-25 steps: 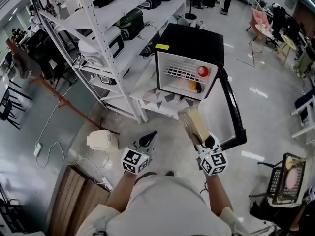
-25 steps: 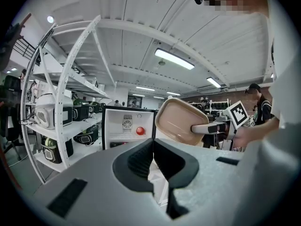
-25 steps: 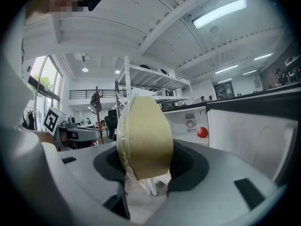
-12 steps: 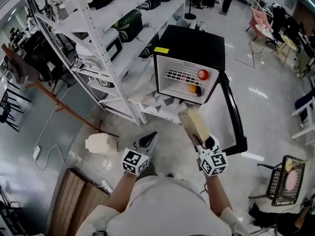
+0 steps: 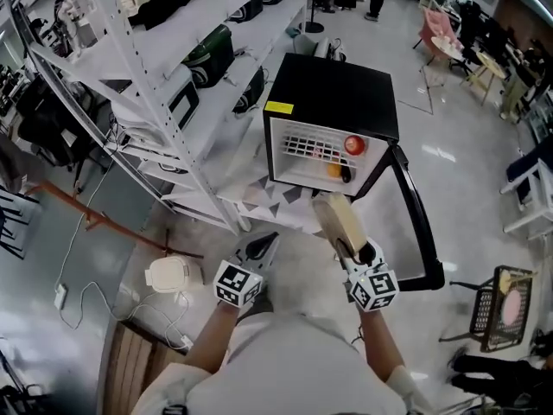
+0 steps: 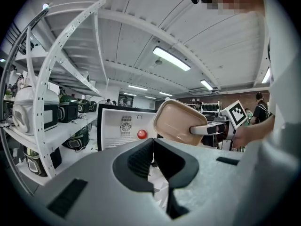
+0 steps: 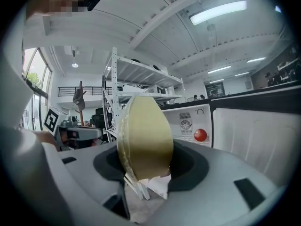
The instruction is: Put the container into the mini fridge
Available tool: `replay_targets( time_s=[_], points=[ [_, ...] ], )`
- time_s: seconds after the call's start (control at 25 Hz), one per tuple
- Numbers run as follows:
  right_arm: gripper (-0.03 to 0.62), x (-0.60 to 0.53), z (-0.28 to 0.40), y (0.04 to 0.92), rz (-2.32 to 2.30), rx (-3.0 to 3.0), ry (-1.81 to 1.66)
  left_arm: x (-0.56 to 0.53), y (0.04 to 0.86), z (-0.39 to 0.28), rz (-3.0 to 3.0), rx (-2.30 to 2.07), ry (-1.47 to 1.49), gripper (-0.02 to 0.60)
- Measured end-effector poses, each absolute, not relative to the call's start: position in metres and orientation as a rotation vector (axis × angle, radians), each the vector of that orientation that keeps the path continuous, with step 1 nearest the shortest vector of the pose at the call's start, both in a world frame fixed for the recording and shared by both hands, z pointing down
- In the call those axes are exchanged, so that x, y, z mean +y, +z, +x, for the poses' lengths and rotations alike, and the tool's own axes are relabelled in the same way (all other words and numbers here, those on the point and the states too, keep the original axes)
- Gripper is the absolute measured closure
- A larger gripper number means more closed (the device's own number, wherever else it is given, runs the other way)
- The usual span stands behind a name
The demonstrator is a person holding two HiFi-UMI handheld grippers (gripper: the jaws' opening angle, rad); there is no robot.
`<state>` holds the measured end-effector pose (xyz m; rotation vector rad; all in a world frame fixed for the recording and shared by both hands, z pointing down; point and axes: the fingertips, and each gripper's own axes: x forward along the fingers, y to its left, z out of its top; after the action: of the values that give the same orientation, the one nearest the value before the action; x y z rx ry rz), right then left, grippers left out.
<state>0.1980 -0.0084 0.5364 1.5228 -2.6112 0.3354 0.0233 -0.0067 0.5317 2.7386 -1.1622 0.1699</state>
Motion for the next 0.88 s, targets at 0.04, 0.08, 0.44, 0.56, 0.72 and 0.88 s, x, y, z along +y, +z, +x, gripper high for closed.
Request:
replay_targets(
  time_s=[0.04,0.08,0.44,0.56,0.72,0.88],
  points=[
    [0.372,-0.015,0.195,0.538,1.533,-2.599,0.343,-0.015,0.534,0.020,2.739,-1.147,0.171,0.577],
    [0.372,-0.022,0.191,0.540,1.544,-2.587,0.352,-0.023,0.535,0.016,2.738,-1.133,0.170,0.577],
    [0.372,-0.074,0.154,0.556,1.625,-2.496,0.420,-0.092,0.551,-0.023,2.745,-1.008,0.171,0.577],
    [0.372,-0.088,0.145,0.558,1.661,-2.480,0.458,-0.109,0.554,-0.032,2.758,-0.958,0.171,0.577],
    [0.372,-0.100,0.136,0.564,1.680,-2.444,0.534,-0.125,0.555,-0.041,2.784,-0.890,0.165,0.577],
    [0.370,-0.104,0.127,0.579,1.654,-2.390,0.619,-0.135,0.560,-0.049,2.783,-0.850,0.161,0.577]
  ],
)
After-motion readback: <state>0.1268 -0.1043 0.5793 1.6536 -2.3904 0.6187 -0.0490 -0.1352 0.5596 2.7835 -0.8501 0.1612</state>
